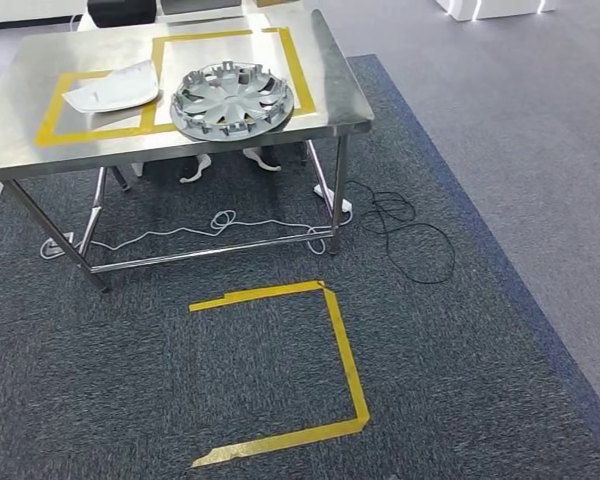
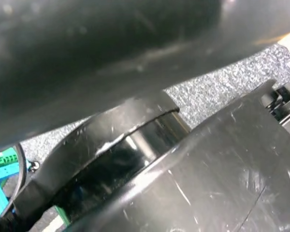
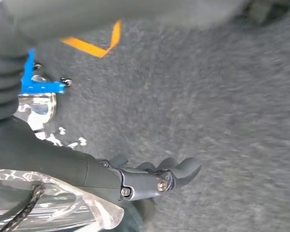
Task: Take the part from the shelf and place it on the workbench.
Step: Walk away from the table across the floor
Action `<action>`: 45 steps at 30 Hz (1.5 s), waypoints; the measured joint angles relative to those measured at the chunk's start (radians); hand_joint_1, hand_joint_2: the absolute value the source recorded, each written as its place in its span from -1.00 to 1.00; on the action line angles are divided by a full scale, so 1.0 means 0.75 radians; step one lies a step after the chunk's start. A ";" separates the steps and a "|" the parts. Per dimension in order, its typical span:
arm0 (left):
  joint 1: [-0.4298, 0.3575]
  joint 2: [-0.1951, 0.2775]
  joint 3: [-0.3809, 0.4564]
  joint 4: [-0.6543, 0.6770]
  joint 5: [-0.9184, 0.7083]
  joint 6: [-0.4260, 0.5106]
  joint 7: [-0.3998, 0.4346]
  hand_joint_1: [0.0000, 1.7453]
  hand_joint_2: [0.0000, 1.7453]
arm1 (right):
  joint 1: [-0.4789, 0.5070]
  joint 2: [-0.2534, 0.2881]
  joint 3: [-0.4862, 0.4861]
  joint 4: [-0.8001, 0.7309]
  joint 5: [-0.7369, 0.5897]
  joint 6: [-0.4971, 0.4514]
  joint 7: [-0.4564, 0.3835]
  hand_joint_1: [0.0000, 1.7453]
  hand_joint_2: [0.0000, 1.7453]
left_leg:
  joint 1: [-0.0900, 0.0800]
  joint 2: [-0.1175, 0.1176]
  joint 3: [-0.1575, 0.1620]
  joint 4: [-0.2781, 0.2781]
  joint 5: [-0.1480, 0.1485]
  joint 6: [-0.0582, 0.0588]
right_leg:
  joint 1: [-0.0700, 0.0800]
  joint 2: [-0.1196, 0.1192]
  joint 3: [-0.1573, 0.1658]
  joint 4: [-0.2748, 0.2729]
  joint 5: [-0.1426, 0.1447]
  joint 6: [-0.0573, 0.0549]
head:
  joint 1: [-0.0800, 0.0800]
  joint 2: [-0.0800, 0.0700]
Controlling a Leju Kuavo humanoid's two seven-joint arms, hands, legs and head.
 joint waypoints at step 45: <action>0.003 -0.010 0.007 0.000 -0.006 0.003 0.028 -1.00 -1.00 | 0.010 -0.006 0.010 0.008 -0.020 0.009 -0.016 -1.00 -1.00 | -0.005 -0.001 0.118 -0.030 -0.095 0.019 | 0.008 0.000 -0.105 0.023 0.069 -0.002 | -0.002 0.000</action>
